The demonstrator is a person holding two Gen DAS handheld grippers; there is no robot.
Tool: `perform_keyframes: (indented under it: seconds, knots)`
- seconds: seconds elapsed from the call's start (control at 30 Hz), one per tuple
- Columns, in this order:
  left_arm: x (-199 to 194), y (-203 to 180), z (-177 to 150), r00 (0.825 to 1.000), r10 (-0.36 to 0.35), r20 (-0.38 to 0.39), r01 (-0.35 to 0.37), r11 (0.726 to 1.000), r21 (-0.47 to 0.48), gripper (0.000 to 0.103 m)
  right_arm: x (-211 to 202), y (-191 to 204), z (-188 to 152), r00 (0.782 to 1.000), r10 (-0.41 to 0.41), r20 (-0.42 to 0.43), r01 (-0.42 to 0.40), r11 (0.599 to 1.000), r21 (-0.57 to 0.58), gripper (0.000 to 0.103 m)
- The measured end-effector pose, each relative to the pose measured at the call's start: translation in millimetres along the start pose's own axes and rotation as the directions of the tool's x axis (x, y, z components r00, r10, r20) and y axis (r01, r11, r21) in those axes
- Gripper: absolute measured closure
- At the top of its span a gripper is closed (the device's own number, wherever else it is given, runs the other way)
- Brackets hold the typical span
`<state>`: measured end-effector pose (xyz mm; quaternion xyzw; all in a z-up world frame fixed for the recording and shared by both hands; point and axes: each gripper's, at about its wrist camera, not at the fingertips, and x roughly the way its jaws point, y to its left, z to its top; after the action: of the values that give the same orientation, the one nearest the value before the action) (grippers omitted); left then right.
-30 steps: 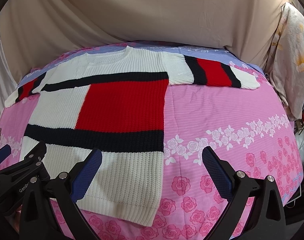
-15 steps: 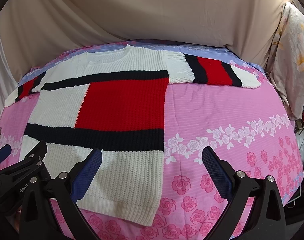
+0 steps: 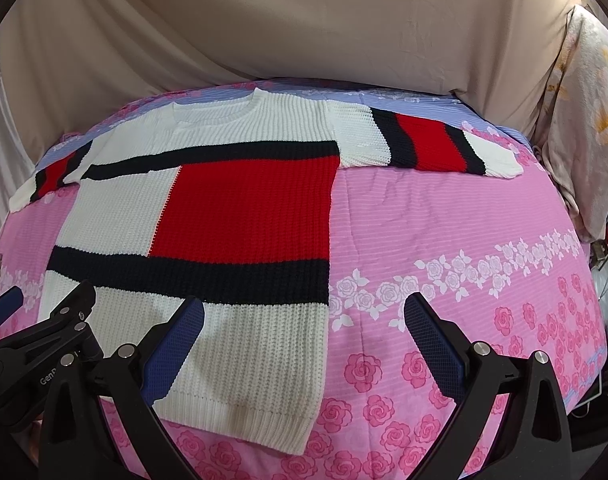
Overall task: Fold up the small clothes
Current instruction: 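Grasp the striped sleeve cuff with the right gripper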
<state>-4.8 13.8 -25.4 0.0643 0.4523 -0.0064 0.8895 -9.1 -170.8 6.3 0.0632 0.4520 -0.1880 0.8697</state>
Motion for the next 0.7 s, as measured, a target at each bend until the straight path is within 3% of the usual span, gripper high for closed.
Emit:
perform_keyframes:
  seconds: [0.2, 0.33, 0.43, 0.57, 0.7]
  knots:
    - [7, -4, 8, 1.0, -0.008, -0.024, 0.007, 1.0, -0.008, 0.005, 10, -8, 4, 0.999, 0.024, -0.026, -0.023, 0.999, 0.031, 0.005]
    - [17, 4, 13, 0.994, -0.074, -0.077, 0.068, 0.995, -0.074, 0.005, 31, -41, 9, 0.997, 0.059, -0.05, -0.053, 0.992, 0.118, 0.005]
    - [23, 6, 21, 0.993, -0.089, -0.079, 0.081, 0.992, -0.101, 0.005, 55, -89, 23, 0.997, 0.062, -0.035, -0.054, 0.977, 0.204, 0.005]
    - [29, 6, 32, 0.993, -0.097, -0.065, 0.089, 0.989, -0.115, 0.005, 105, -183, 58, 0.999, 0.034, -0.029, -0.022, 0.937, 0.349, 0.005]
    - [37, 4, 46, 0.993, -0.105, -0.058, 0.096, 0.985, -0.144, 0.005, 162, -280, 93, 0.996, 0.089, -0.003, -0.072, 0.828, 0.556, 0.005]
